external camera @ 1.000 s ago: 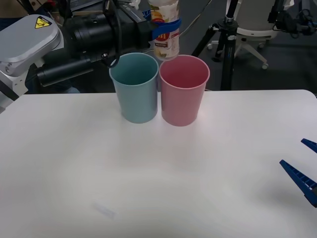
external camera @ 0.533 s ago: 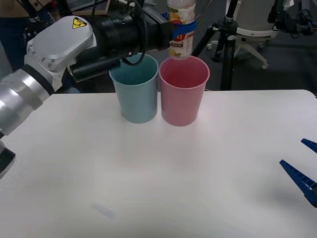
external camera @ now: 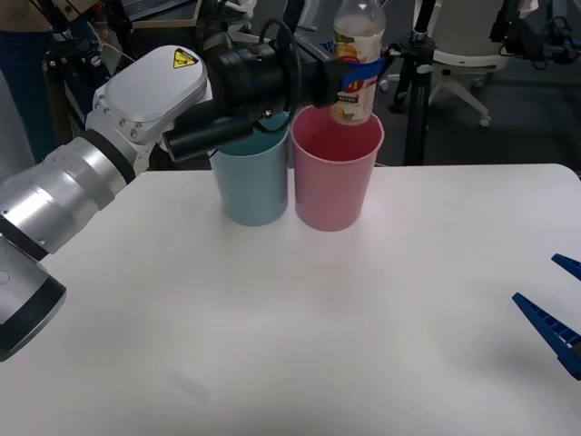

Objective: Grasp the object on the table and drop it into the matching bin: aluminum can to the light blue bin, PET bottle to the pink bin.

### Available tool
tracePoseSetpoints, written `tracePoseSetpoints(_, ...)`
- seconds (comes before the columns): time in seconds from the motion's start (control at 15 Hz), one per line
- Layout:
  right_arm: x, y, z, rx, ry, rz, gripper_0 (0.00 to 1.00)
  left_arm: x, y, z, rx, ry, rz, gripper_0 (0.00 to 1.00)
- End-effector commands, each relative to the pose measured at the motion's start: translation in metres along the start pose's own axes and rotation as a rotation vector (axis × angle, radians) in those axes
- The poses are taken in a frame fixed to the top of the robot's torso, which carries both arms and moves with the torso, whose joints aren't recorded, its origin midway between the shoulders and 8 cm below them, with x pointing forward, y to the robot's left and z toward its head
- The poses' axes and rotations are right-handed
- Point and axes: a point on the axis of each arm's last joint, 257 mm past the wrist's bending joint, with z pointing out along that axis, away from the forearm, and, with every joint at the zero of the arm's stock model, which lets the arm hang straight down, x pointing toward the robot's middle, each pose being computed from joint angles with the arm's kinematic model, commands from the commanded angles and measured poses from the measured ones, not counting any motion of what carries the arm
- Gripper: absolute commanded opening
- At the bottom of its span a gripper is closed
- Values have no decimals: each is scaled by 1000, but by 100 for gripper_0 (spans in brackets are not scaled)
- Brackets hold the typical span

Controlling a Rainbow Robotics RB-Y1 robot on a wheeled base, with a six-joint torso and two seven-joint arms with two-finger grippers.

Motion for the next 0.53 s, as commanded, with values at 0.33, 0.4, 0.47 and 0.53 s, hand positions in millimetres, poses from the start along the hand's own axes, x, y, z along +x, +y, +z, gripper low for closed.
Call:
tracePoseSetpoints(0.33, 0, 0, 0, 0, 0, 0, 100, 4, -2, 3, -1, 7, -9, 0)
tracePoseSetpoints(0.4, 0, 0, 0, 0, 0, 0, 100, 4, -2, 3, -1, 8, -13, 0)
tracePoseSetpoints(0.47, 0, 0, 0, 0, 0, 0, 100, 2, 0, 3, -7, 1, -20, 0)
tracePoseSetpoints(0.53, 0, 0, 0, 0, 0, 0, 100, 1, 2, 3, -15, -5, -31, 16)
